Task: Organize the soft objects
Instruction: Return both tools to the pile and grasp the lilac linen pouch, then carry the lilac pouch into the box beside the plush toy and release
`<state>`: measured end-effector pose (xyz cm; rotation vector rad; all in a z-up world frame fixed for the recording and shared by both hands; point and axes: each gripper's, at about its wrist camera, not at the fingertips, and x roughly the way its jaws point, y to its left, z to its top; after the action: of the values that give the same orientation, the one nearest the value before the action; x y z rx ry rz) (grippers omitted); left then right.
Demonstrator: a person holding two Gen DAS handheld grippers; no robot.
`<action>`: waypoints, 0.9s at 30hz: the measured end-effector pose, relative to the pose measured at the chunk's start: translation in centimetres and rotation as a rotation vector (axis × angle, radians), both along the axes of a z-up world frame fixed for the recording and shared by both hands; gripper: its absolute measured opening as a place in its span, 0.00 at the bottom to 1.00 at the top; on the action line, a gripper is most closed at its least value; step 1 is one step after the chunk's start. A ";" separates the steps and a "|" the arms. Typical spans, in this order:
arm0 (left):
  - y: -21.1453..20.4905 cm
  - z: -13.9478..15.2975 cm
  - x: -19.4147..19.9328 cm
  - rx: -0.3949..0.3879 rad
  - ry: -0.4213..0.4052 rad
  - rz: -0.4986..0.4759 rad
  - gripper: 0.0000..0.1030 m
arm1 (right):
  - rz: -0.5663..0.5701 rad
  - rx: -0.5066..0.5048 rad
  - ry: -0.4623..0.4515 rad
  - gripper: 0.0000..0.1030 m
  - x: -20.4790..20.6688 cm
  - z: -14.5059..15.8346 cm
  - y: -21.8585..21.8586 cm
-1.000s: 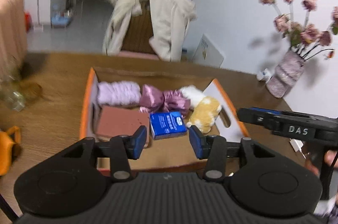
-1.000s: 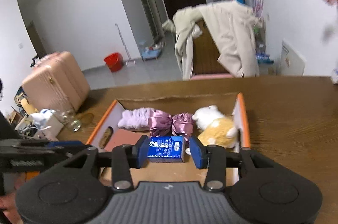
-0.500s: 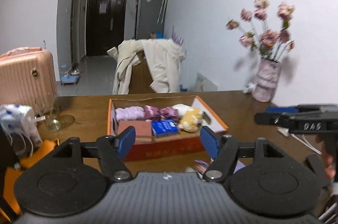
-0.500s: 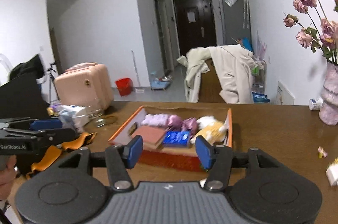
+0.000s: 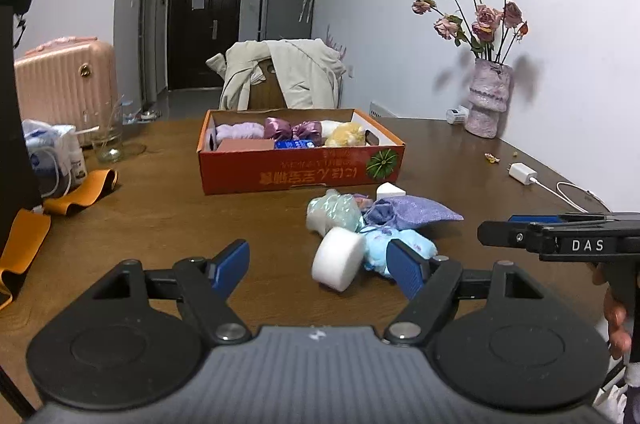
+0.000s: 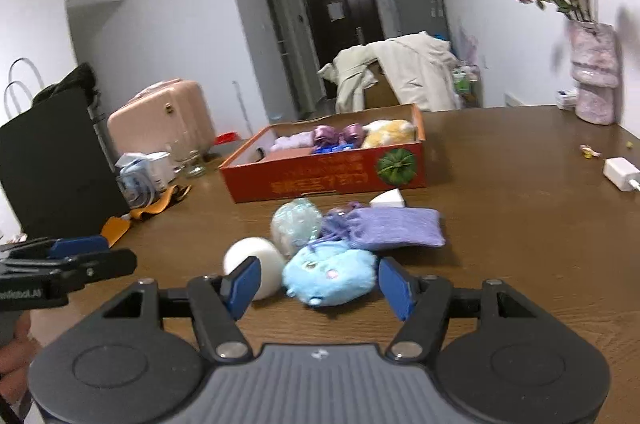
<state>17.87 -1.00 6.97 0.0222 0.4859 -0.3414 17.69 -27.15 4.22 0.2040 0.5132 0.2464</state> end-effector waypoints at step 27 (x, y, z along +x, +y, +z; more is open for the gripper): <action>-12.3 -7.3 19.2 -0.121 0.350 -0.128 0.06 | -0.056 0.289 0.189 0.33 16.0 -8.7 -7.8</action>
<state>37.07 -13.25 -0.32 -0.1261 0.8120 -0.5036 33.65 -34.98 -4.43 0.5263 0.6578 0.2479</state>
